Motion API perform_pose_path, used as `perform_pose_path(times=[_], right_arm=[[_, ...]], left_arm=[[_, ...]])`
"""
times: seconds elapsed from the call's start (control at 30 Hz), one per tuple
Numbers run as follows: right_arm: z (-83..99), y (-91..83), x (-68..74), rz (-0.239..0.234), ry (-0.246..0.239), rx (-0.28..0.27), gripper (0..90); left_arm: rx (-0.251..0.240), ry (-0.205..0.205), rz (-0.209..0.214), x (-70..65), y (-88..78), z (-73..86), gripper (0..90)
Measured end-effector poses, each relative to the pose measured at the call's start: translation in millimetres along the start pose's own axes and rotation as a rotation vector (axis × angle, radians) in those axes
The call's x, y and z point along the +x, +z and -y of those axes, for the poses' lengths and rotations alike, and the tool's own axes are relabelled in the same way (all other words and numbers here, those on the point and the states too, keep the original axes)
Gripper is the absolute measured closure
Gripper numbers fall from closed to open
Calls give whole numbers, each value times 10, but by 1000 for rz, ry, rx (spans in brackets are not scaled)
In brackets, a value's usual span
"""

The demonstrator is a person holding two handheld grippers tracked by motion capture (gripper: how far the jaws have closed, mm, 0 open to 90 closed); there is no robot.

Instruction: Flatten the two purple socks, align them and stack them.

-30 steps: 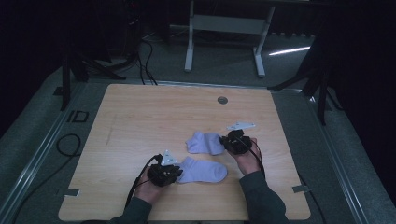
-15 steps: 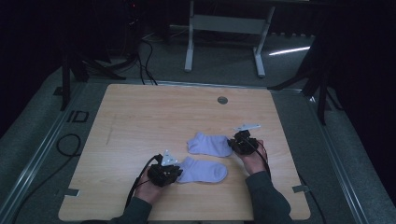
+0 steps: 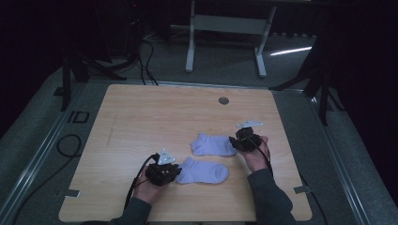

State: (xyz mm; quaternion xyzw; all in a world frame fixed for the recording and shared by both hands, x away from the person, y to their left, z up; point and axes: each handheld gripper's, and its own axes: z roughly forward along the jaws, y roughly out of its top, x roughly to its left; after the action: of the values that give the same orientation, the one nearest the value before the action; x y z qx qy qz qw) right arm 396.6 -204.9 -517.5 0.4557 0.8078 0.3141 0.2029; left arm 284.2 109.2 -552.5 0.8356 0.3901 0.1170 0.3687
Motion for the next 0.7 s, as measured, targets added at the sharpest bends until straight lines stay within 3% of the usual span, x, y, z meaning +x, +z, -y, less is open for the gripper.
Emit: perform_pose_path(times=[0.07,0.1,0.13,0.17,0.37,0.7], right_arm=[[-45,-11,49,-24,-18,-6,615],[-88,7,122,-61,-41,-3,600],[-88,7,122,-61,-41,-3,600],[-119,50,205,-95,-65,7,589],[-169,231,430,-155,-132,49,546],[-194,444,556,-176,-153,96,516]], left_arm=[[0,0,-2,1,-1,0,754],[0,-1,-2,2,0,0,753],[1,-1,-2,2,0,0,753],[1,-1,-3,2,0,0,753],[-2,-8,-10,19,-5,2,753],[-4,-16,-14,46,-10,6,753]])
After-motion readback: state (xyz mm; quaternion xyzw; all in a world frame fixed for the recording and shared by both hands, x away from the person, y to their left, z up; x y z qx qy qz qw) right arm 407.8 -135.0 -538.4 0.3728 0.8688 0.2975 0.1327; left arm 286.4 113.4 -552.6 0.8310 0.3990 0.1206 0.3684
